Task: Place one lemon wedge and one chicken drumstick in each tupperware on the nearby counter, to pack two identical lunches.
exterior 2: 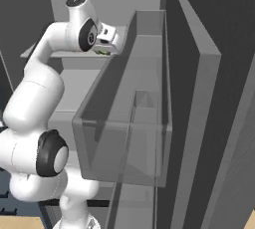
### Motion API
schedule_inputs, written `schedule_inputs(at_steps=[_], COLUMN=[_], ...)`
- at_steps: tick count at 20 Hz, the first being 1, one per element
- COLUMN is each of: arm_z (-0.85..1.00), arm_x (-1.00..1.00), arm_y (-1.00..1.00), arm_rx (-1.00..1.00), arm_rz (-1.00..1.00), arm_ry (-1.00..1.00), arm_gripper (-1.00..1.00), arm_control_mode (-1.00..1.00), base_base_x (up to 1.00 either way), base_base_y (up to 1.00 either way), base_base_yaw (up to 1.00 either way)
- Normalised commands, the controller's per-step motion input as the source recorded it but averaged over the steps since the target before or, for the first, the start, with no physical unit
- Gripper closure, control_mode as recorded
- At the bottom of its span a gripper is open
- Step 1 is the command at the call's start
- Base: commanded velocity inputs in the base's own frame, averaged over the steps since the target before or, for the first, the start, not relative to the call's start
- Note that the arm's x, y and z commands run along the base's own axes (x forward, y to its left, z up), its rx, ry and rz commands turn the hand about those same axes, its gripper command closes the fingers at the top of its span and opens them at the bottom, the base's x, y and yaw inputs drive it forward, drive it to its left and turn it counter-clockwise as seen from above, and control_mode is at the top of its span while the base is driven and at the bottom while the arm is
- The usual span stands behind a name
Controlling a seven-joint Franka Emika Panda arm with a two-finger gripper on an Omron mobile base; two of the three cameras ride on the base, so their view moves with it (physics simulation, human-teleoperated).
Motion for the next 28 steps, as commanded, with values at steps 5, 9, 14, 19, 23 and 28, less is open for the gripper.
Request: schedule_inputs(at_steps=[5, 9, 14, 19, 23, 28], arm_z=[-0.02, -0.07, -0.17, -0.45, -0.70, -0.74], arm_x=[-1.00, -1.00, -1.00, -1.00, -1.00, -0.93], arm_y=[0.00, 0.03, 0.17, 0.30, 0.23, 0.13], arm_rx=[0.07, 0.10, 0.06, 0.00, -0.01, 0.00], arm_rz=[0.00, 0.00, 0.00, 0.00, 0.00, 0.00], arm_ry=[0.00, 0.00, 0.00, 0.00, 0.00, 0.01], arm_gripper=[1.00, 1.00, 1.00, 1.00, 1.00, 1.00], arm_control_mode=[-1.00, -1.00, -1.00, -1.00, -1.00, -1.00], base_base_x=[0.00, 0.00, 0.00, 0.00, 0.00, 0.00], base_base_y=[0.00, 0.00, 0.00, 0.00, 0.00, 0.00], base_base_yaw=[0.00, 0.00, 0.00, 0.00, 0.00, 0.00])
